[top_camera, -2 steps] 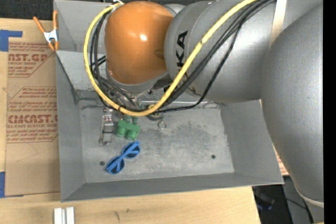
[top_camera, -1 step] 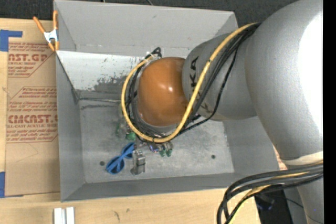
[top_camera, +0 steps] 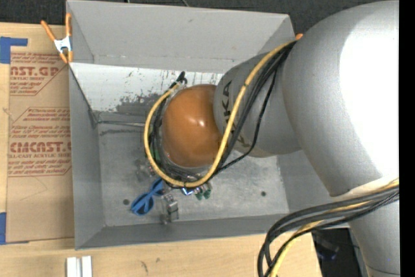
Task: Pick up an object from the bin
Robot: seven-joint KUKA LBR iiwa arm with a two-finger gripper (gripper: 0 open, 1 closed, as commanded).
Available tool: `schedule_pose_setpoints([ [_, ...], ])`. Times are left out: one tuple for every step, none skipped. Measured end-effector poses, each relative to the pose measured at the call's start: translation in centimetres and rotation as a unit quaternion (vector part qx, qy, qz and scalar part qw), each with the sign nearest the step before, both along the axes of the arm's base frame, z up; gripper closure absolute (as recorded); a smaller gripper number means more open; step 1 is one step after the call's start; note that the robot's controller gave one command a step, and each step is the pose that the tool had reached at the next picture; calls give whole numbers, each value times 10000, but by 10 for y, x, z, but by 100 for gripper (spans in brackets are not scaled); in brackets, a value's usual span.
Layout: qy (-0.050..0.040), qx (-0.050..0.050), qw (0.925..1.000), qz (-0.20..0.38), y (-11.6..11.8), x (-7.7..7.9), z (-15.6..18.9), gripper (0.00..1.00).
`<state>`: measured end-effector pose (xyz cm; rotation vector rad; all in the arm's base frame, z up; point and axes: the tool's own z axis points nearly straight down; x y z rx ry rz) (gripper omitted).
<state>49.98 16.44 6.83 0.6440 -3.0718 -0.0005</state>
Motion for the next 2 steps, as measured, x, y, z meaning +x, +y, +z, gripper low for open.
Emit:
schedule_pose_setpoints([
  [-8,7,10000,-5,0,1,1,100],
  [-70,16,9930,1175,0,25,186,100],
])
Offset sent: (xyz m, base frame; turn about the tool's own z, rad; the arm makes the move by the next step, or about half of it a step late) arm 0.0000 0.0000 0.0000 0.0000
